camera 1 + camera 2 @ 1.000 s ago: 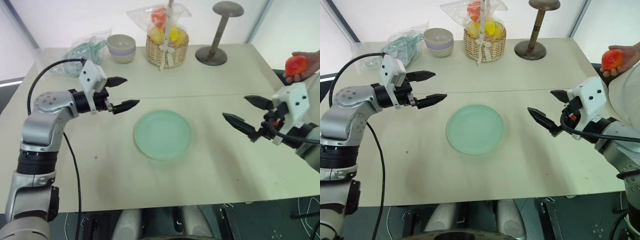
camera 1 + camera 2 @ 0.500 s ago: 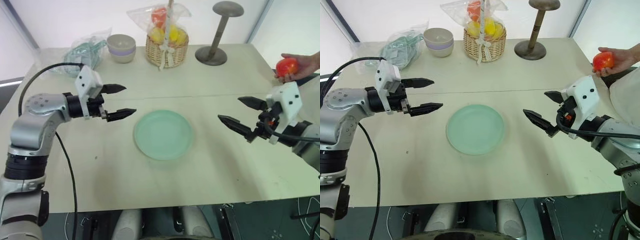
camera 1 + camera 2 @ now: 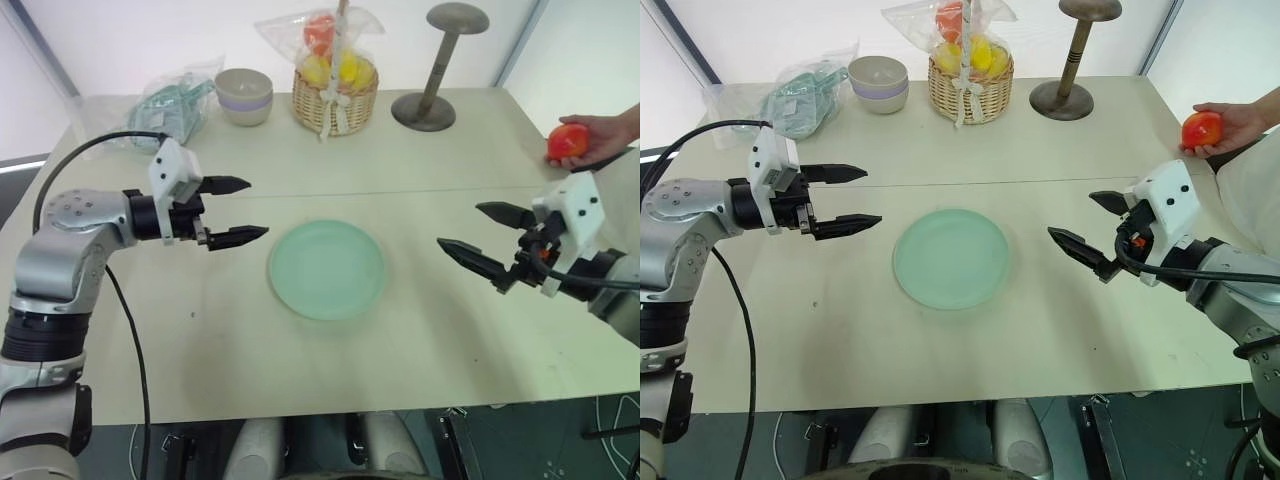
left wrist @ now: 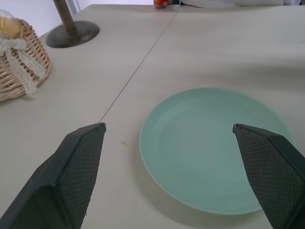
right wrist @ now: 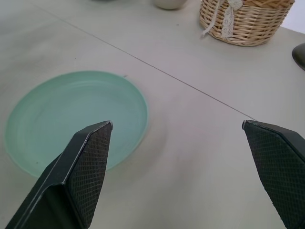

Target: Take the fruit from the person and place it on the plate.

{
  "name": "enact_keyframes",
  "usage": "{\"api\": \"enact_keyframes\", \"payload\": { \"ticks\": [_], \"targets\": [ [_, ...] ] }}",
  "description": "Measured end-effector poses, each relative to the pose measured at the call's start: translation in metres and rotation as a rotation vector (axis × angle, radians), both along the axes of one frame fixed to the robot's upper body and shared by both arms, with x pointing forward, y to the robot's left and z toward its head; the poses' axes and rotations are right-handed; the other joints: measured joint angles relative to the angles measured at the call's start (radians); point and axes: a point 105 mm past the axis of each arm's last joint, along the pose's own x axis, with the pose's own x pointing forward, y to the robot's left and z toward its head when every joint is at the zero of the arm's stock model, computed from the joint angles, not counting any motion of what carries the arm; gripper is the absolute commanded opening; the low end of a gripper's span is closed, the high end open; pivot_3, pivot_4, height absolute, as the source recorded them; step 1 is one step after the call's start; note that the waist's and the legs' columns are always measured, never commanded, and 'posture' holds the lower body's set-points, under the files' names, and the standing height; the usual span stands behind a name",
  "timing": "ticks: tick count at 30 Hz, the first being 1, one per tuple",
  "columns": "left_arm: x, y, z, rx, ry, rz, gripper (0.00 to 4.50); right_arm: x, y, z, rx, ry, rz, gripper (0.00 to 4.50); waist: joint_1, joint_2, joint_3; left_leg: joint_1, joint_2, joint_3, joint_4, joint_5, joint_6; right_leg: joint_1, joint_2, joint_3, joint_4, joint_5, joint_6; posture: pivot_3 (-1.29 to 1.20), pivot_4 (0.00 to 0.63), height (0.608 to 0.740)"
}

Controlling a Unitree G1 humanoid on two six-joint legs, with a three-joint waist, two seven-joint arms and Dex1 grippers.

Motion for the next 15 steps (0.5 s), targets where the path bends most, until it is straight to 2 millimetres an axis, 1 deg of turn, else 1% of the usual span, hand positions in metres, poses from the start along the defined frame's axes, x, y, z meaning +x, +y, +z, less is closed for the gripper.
{"api": "enact_keyframes", "payload": {
  "ticks": [15],
  "targets": [
    [0.0021, -0.0058, 0.0034, -0.015, -0.017, -0.01, 4.5, 0.0002, -0.0038, 0.004, 0.0, -0.017, -0.022, 4.46, 0.0, 0.0, 0.0, 0.0, 0.0, 0.0, 0.0, 0.0, 0.0, 0.0, 0.0, 0.0, 0.0, 0.0, 0.0, 0.0, 0.15, 0.74]
  ]
}}
